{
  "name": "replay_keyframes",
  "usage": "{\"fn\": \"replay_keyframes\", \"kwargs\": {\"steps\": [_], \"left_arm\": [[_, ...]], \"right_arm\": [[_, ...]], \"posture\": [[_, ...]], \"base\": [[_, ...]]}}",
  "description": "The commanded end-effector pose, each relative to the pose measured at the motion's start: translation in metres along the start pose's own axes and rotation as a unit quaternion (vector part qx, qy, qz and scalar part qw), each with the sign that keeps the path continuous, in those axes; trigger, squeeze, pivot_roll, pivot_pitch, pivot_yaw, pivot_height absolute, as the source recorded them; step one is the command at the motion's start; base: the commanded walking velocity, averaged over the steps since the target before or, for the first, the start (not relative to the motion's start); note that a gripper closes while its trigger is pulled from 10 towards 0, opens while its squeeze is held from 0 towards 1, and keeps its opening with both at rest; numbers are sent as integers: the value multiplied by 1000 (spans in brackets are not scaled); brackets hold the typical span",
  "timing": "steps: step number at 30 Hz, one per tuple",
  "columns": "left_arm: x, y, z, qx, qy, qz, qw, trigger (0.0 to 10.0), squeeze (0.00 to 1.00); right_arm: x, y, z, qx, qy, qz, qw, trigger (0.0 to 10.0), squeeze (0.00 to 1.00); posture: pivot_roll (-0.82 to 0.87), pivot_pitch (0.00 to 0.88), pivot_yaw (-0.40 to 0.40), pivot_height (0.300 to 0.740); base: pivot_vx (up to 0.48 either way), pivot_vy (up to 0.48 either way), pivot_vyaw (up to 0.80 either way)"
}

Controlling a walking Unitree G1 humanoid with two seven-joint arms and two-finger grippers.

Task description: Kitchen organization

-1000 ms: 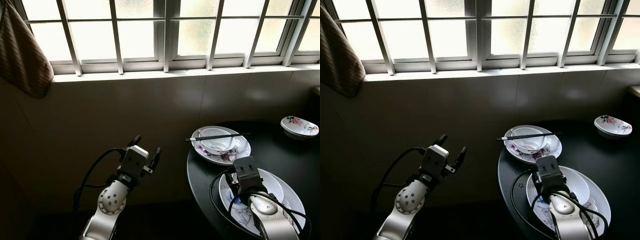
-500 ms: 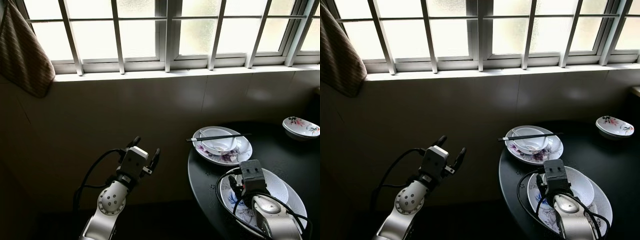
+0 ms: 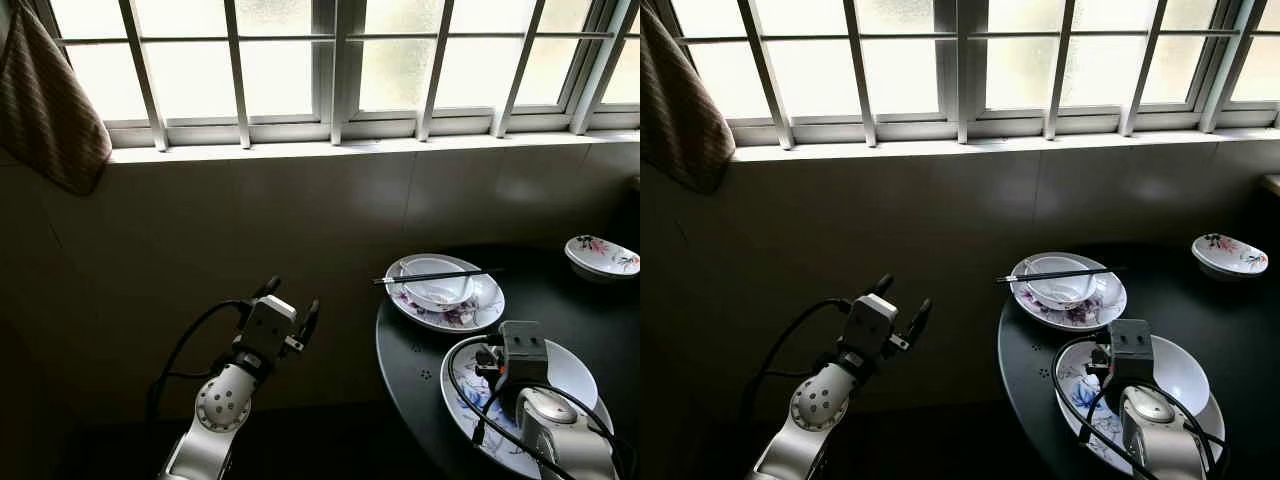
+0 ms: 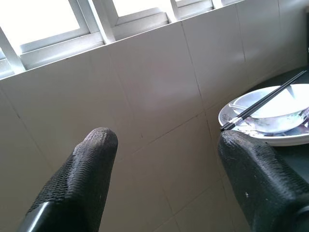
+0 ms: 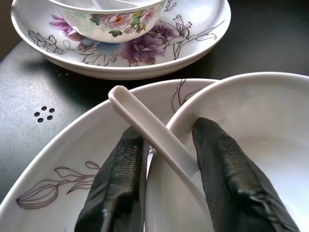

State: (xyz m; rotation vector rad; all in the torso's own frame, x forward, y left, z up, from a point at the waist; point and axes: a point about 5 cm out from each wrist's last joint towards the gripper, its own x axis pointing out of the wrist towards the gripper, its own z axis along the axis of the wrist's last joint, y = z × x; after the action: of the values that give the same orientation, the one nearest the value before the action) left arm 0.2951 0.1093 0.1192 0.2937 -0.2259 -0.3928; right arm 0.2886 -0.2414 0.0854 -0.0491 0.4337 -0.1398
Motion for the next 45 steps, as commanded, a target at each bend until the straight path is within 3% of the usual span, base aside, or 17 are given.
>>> {"fn": "replay_keyframes", "kwargs": {"steps": [1, 9, 14, 20, 25, 26, 29, 30, 33, 34, 35, 36, 42, 43, 44, 45], "left_arm": [[0, 1, 1, 9, -3, -2, 1000, 10000, 0], [0, 1, 0, 10, -1, -2, 1000, 10000, 0], [0, 1, -1, 11, 0, -2, 1000, 10000, 0], [-1, 1, -3, 12, 4, -3, 1000, 10000, 0], [-2, -1, -6, 13, 12, -7, 1000, 10000, 0], [-3, -1, -7, 14, 13, -7, 1000, 10000, 0], [-3, -1, -7, 14, 14, -7, 1000, 10000, 0], [-3, -1, -8, 14, 15, -7, 1000, 10000, 0], [-4, -2, -9, 14, 19, -8, 1000, 10000, 0], [-4, -3, -10, 14, 20, -8, 1000, 10000, 0], [-4, -3, -10, 14, 20, -8, 1000, 10000, 0], [-4, -3, -10, 15, 20, -8, 1000, 10000, 0], [-4, -3, -12, 16, 24, -7, 1000, 10000, 0], [-5, -2, -14, 18, 27, -7, 999, 10000, 0], [-5, -2, -14, 18, 27, -7, 999, 10000, 0], [-5, -2, -14, 19, 28, -7, 999, 10000, 0]], "right_arm": [[1, 4, -16, 25, 35, 9, 999, 0, 0], [0, 12, -13, 49, 35, 23, 998, 0, 0], [-2, 19, 0, 50, 4, 38, 998, 0, 0], [-10, 42, 17, -12, -40, 68, 997, 0, 0], [-11, 49, 8, -29, -14, 82, 996, 0, 0], [-11, 51, 3, -43, 1, 85, 995, 5412, 0], [-11, 51, 1, -53, 10, 86, 995, 5412, 0], [-11, 52, -3, -60, 21, 88, 994, 10000, 0], [-11, 52, -8, -62, 42, 100, 992, 10000, 0], [-12, 53, -9, -53, 42, 103, 992, 10000, 341], [-12, 53, -9, -53, 42, 103, 992, 10000, 341], [-12, 53, -9, -52, 41, 103, 992, 10000, 1000], [-11, 52, -12, -75, 58, 93, 991, 10000, 1000], [-11, 54, -12, -67, 56, 102, 991, 9882, 0], [-11, 54, -12, -67, 56, 102, 991, 9882, 0], [-13, 56, -10, -44, 39, 117, 991, 0, 0]], "posture": [[-151, 0, -17, 740], [-149, 0, -19, 740], [-151, 0, -18, 740], [-150, 0, -20, 740], [-147, 0, -23, 740], [-146, 0, -25, 740], [-146, 0, -25, 740], [-147, 0, -26, 740], [-148, 0, -28, 740], [-148, 0, -30, 740], [-148, 0, -30, 740], [-147, 0, -30, 740], [-145, 0, -30, 740], [-142, 0, -31, 740], [-142, 0, -31, 740], [-140, 0, -31, 740]], "base": [[0, 0, 0], [0, 0, 0], [0, 0, 0], [0, 0, 0], [0, 0, 0], [0, 0, 0], [0, 0, 0], [0, 0, 0], [0, 0, 0], [0, 0, 0], [0, 0, 0], [0, 0, 0], [0, 0, 0], [0, 0, 0], [0, 0, 0], [0, 0, 0]]}}
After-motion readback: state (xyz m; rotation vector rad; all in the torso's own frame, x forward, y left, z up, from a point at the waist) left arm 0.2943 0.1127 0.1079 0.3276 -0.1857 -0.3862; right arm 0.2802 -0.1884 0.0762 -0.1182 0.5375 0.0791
